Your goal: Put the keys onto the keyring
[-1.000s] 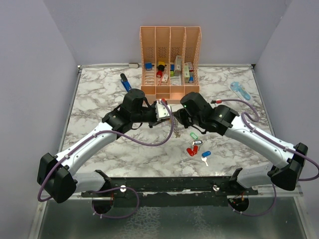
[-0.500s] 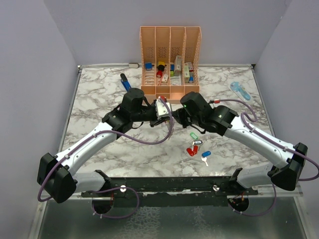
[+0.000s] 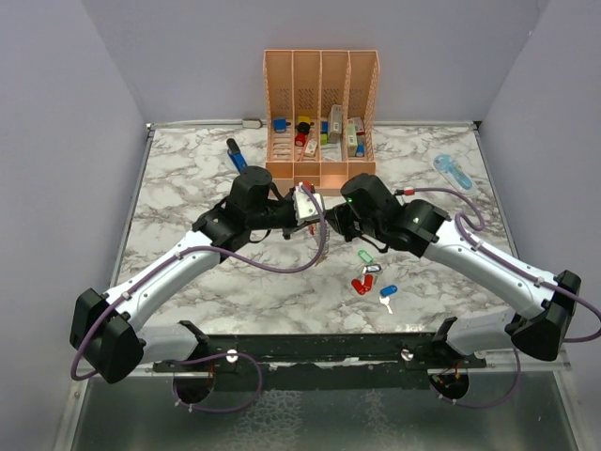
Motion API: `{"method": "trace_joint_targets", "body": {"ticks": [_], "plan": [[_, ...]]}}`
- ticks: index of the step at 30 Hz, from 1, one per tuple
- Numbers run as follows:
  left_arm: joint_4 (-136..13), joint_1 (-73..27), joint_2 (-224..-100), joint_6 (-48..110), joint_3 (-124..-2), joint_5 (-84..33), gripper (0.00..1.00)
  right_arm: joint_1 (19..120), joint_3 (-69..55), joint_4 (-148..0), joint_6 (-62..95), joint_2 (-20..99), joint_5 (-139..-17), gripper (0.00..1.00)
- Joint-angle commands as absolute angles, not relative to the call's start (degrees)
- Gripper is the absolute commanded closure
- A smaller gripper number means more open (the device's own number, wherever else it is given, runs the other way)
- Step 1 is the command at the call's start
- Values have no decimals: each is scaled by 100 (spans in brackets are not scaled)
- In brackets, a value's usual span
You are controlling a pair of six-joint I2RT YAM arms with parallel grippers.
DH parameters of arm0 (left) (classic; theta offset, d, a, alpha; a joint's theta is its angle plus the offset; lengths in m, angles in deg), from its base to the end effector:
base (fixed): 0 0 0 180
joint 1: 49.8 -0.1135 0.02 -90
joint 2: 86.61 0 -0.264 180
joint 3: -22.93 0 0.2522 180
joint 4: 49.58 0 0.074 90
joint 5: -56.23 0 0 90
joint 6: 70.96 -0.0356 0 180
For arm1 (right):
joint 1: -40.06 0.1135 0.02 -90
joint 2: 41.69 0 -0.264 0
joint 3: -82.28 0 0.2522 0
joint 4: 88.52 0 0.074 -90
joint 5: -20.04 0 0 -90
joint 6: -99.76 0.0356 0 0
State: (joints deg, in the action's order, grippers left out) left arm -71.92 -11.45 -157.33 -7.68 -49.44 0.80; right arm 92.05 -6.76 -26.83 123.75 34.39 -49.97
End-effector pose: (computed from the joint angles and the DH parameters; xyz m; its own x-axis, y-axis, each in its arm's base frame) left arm 0.2083 -0.1906 0.3335 0.1694 0.3381 -0.9257 0.9528 0.1841 0.2416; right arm 0.1778 0.2077 0.3455 -0.3614 0.9318 0.0334 0.6674 0.2335 0.7071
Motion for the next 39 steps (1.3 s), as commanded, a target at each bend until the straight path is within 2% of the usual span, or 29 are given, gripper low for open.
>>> {"method": "trace_joint_targets", "body": {"ticks": [1, 5, 6, 11, 14, 17, 20, 22, 25, 27, 31, 32, 34, 37, 39], "plan": [[-7030, -1130, -15710, -755, -4921, 7, 100, 9200, -630, -2951, 12422, 3256, -5079, 99], [-7141, -1130, -15704, -856, -4931, -24, 100, 9196, -427, -3163, 12225, 3173, -5002, 99], [-7206, -1130, -15702, -895, -4954, -1, 100, 9200, -354, -3198, 12180, 3122, -4947, 96], [-7723, -1132, -15675, -1283, -5057, 413, 100, 9175, 135, -3161, 11678, 2574, -4400, 61], [-7961, -1132, -15666, -1449, -5115, 682, 100, 9165, 547, -3424, 11072, 1998, -3955, 45], [-8318, -1134, -15703, -1765, -5282, 1046, 100, 9150, 980, -4156, 9488, 1360, -3704, 36], [-9022, -1139, -15795, -2296, -5571, 1528, 100, 9151, 1638, -5623, 6686, 583, -4049, 28], [-9582, -1139, -15894, -2628, -5812, 1794, 100, 9156, 2027, -6266, 5089, -13, -4667, 27], [-10318, -1139, -16052, -3037, -6152, 2017, 100, 9152, 2123, -6110, 3724, -350, -5397, 30], [-10745, -1134, -16198, -3295, -6422, 2076, 100, 9149, 1957, -5708, 3080, -235, -6010, 36], [-11670, -1107, -16650, -3721, -7158, 2097, 100, 9155, 1643, -5126, 2119, 317, -7308, 29], [-11926, -1090, -16811, -3821, -7352, 2080, 100, 9156, 1587, -5057, 1872, 435, -7604, 31], [-12692, -1043, -17157, -4081, -7826, 2016, 100, 9156, 1564, -5020, 1442, 581, -7874, 40], [-13585, -970, -17690, -4389, -8541, 1982, 100, 9156, 1586, -5049, 1089, 571, -8184, 48], [-13722, -967, -17818, -4434, -8778, 2001, 100, 9156, 1689, -5176, 957, 416, -8314, 59]]}}
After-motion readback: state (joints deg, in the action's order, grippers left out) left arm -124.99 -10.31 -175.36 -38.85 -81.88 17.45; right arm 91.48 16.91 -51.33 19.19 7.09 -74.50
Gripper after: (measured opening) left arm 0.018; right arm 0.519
